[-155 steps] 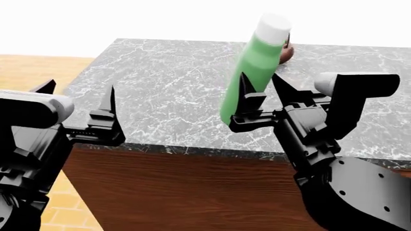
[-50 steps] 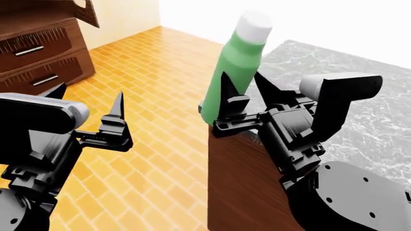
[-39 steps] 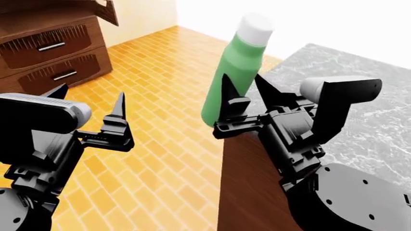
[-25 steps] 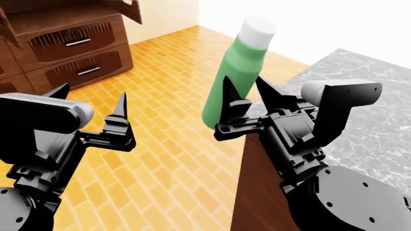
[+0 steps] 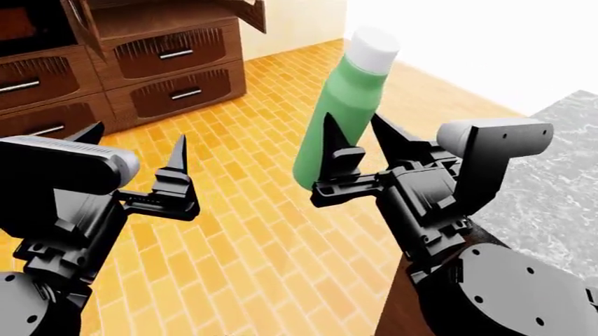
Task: Pick the water bottle from the counter and place it in the cabinet.
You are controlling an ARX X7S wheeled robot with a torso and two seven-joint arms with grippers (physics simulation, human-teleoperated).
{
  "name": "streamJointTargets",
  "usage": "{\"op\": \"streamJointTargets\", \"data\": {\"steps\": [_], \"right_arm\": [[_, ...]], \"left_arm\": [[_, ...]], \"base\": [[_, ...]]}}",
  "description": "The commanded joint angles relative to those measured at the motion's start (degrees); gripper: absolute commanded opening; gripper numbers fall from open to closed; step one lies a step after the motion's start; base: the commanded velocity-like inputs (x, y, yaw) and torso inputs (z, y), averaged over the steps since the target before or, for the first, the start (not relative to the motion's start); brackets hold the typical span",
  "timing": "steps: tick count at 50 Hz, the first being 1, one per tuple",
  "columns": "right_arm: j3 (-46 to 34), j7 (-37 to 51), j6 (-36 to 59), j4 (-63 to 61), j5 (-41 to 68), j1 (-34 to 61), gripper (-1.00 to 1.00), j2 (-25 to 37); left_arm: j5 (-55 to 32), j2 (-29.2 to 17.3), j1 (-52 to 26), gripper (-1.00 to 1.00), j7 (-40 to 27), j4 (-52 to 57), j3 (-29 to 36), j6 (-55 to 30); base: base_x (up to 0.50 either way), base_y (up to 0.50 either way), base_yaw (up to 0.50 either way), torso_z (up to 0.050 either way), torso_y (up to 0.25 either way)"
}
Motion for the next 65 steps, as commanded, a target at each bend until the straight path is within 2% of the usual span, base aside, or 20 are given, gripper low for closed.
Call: {"op": "streamJointTargets", "data": {"steps": [1,10,18,25,38,54,65], "right_arm": [[1.4,0.2,0.5,-0.7,-1.5,0.6,-1.0,0.0],[1.6,0.3,0.2,-0.7,-1.5,0.3,-1.0,-0.1],[3.4,0.5,-0.6,4.4,-0.5,2.4,-1.0,-5.1],[4.3,0.5,-0.3,7.3,0.4,4.0,-1.0,-6.7],[5.7,1.4,-0.9,7.7,0.7,4.3,-1.0,-5.9],[5.9,2.2,-0.4,7.9,-0.3,4.4,-1.0,-5.4],[5.9,3.1,0.4,8.0,-0.6,4.6,-1.0,-5.3]], "left_arm": [[-0.1,-0.2,0.1,1.0,-0.1,0.2,0.1,0.2],[-0.4,-0.2,-0.3,1.0,-0.5,0.3,0.3,0.0],[-0.9,1.1,-2.3,1.0,-1.8,-0.9,0.0,0.3],[-1.4,2.0,-3.9,1.0,-2.5,-1.9,-0.6,0.9],[-1.7,2.9,-5.3,1.0,-2.7,-2.4,0.2,1.1],[-1.9,3.0,-5.8,1.0,-3.0,-2.4,1.2,0.7],[-1.7,2.9,-5.6,1.0,-2.9,-2.4,1.4,1.0]], "base": [[0.07,-0.04,0.5,0.0,0.0],[0.07,-0.04,0.49,0.0,0.001],[0.08,-0.04,0.49,0.0,0.0],[0.08,-0.04,0.49,0.0,0.001],[0.11,-0.05,0.48,0.001,0.001],[0.36,-0.12,0.32,0.0,0.001],[0.13,-0.03,0.48,0.0,0.001]]}}
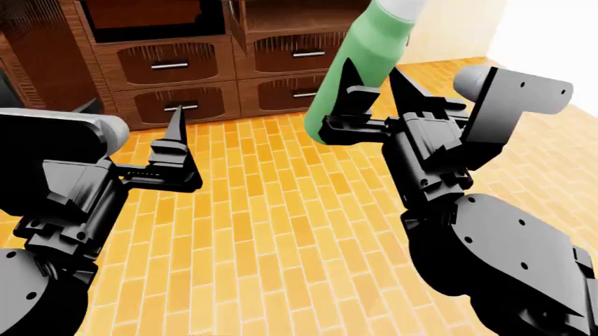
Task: Pick the water bottle from the counter and place it in the cabinet.
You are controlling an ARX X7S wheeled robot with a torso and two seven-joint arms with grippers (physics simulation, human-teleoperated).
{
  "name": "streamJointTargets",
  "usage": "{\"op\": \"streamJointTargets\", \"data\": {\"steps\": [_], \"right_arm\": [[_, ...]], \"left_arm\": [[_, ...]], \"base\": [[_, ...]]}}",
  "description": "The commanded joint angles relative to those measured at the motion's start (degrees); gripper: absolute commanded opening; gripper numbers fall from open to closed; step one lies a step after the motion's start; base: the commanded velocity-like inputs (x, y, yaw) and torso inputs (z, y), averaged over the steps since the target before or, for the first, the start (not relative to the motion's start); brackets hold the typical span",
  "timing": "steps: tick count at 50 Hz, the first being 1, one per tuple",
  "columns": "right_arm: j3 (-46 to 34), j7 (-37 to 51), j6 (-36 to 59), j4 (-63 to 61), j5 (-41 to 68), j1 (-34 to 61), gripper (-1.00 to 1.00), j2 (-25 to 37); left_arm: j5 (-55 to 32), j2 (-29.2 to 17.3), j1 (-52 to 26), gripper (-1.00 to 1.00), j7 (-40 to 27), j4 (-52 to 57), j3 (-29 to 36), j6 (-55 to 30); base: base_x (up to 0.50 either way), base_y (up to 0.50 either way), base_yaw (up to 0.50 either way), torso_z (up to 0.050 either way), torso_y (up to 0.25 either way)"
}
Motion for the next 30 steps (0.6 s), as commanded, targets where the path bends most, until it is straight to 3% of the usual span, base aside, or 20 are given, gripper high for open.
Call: {"op": "streamJointTargets", "data": {"steps": [1,19,30], "right_arm": [[1.1,0.5,1.0,-0.1,-2.0,0.7,-1.0,0.1],[1.5,0.1,0.3,0.3,-1.9,-0.2,-1.0,0.1],[1.8,-0.1,-0.3,1.0,-1.6,-1.0,-1.0,0.0]], "left_arm": [[0.1,0.0,0.0,1.0,0.0,0.0,0.4,0.2],[0.5,0.0,0.1,1.0,0.3,-0.3,1.0,0.5],[0.5,0.0,0.3,1.0,0.5,-0.4,1.4,0.7]], "base": [[0.13,-0.03,0.48,0.01,0.01],[0.17,-0.03,0.47,0.0,0.001],[0.41,-0.03,0.26,0.0,0.002]]}}
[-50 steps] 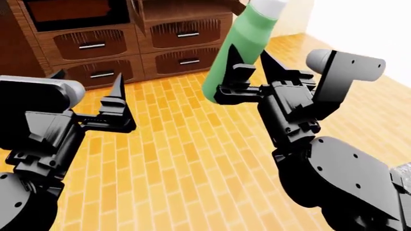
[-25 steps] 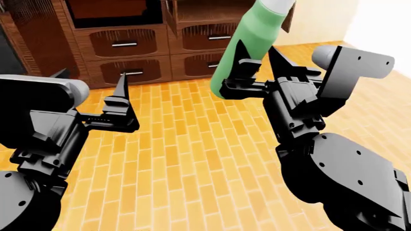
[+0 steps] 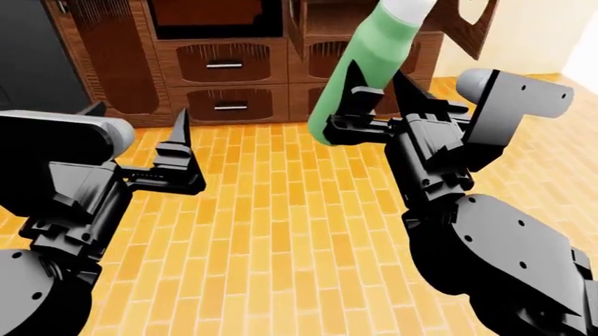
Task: Pick the water bottle from the counter and place it in the cabinet.
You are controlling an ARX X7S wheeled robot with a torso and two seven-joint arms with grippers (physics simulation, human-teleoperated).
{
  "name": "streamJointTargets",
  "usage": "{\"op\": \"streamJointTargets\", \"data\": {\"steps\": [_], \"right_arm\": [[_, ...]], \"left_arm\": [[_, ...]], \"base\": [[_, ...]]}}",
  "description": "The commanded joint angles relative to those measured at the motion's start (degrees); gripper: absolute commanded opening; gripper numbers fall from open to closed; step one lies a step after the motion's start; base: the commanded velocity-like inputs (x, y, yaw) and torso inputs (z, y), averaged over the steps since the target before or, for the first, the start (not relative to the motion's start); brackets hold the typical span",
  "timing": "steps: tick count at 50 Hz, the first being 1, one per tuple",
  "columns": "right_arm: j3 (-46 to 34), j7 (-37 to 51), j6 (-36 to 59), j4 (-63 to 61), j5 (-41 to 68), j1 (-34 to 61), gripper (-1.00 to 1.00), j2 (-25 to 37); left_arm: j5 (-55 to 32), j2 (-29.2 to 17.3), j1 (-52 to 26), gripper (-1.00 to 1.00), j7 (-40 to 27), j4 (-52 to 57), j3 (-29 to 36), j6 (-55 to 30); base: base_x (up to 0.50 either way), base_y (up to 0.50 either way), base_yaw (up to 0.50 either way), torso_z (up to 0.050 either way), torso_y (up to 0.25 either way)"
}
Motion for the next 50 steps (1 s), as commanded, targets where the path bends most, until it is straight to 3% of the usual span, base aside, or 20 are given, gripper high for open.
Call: {"op": "streamJointTargets", "data": {"steps": [1,50], "right_arm": [[1.2,-0.2,0.2,0.2,-1.5,0.0,-1.0,0.0],[1.2,0.4,0.0,-1.1,-3.6,-2.4,-1.0,1.3]], "left_arm": [[0.1,0.0,0.1,1.0,0.2,-0.2,0.4,0.2],[1.2,-0.5,0.9,1.0,0.4,0.6,1.7,1.2]], "base": [[0.48,-0.03,0.15,0.0,0.0],[0.5,0.02,0.01,0.0,0.002]]}}
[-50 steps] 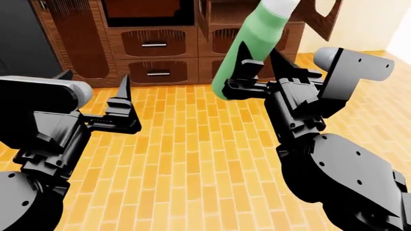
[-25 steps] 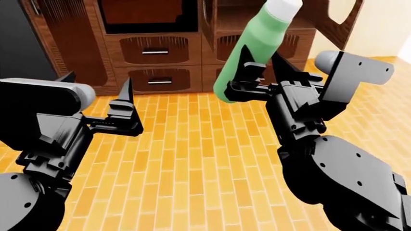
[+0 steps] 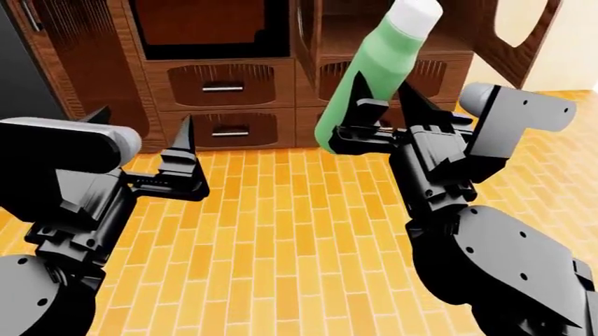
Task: Pick the water bottle from the counter and place it in the cabinet.
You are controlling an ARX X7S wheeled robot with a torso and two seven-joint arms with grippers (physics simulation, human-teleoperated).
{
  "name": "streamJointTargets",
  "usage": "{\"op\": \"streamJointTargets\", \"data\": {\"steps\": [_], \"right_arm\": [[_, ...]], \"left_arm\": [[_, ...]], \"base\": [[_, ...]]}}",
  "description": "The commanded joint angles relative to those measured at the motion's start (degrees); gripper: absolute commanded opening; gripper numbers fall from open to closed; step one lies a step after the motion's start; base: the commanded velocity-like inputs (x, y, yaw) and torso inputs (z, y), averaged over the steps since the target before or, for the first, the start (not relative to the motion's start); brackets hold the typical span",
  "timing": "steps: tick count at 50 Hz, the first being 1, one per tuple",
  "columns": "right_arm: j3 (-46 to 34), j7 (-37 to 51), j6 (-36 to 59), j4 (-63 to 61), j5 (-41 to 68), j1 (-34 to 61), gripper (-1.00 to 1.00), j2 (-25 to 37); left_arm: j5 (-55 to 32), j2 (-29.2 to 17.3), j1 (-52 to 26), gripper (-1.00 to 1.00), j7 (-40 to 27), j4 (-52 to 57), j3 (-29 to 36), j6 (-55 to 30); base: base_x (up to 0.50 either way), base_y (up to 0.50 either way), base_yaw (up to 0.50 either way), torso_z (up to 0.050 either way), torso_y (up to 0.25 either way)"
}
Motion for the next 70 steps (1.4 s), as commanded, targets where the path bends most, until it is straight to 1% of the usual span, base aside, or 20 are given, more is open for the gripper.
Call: {"op": "streamJointTargets", "data": {"steps": [1,23,39,70], "right_arm": [[1.0,-0.3,0.4,-0.5,-2.0,0.1,-1.0,0.2],[1.2,-0.4,0.0,-0.7,-2.2,-0.8,-1.0,0.0],[1.5,-1.5,-0.4,-0.7,-1.2,-1.3,-1.0,-0.5],[1.9,-3.1,-1.4,-0.3,0.0,-2.6,-1.0,-1.2]], "left_arm": [[0.3,-0.1,-0.2,1.0,0.1,0.1,0.5,0.0],[-0.1,-0.4,0.1,1.0,-0.5,0.4,0.2,0.4],[-0.3,-0.7,0.3,1.0,-0.5,0.3,0.3,0.7],[0.0,-0.9,0.4,1.0,-0.6,0.1,0.8,1.2]], "base": [[0.5,0.0,0.0,0.0,0.0],[0.5,0.01,0.0,0.0,0.002],[0.49,-0.07,0.0,0.0,0.002],[0.27,-0.41,0.0,0.0,0.001]]}}
